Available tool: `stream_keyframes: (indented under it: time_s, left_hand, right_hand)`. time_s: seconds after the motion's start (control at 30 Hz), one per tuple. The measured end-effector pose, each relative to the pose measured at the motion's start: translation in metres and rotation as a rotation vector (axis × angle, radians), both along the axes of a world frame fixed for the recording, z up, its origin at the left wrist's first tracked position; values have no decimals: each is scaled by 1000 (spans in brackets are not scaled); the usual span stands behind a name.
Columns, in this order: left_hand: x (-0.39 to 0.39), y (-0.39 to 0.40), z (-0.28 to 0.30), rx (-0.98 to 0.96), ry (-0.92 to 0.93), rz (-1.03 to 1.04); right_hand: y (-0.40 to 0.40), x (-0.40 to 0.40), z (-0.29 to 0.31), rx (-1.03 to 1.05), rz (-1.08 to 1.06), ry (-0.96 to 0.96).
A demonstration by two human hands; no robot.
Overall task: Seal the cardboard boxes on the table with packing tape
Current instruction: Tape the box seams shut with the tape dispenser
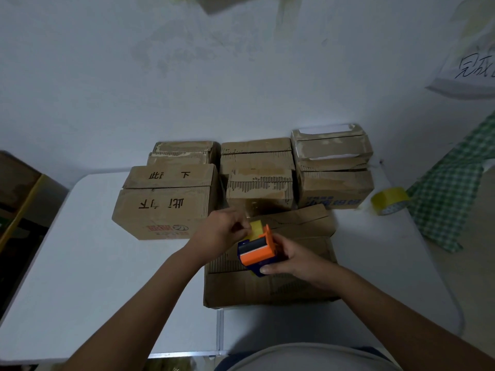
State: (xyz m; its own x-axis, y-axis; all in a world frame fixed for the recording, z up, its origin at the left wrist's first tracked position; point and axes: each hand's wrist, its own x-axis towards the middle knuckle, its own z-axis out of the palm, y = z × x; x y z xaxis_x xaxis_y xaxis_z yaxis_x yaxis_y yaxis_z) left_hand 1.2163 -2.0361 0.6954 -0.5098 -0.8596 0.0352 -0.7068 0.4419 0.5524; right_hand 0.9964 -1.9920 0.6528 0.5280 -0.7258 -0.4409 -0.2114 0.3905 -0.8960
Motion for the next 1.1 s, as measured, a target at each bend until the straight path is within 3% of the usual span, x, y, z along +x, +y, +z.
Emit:
stream_keyframes:
  time_s: [0.17,0.3,0.4,0.53,0.63,0.87,1.1]
  left_hand:
    - [0,-1,3,-81,-127,-83]
    - [-2,-1,6,11,-128,-92]
    - [-2,4,6,143,-35,-70]
    - [-2,12,9,489,250,27]
    - [-2,11,12,586,354,154]
    - [-3,10,15,584,277,193]
    - [-7,10,30,398,476,202]
  right_hand:
    - [-2,1,0,-50,53,41]
    - [-1,1,-4,-69,54,46]
    - [0,0,-2,-86,81,56]
    - [0,-3,-2,-72,59,45]
    - [-2,-4,-1,-29,23,2]
    - [0,-3,-3,-25,52,20]
    - [-5,-6,5,-89,92,69]
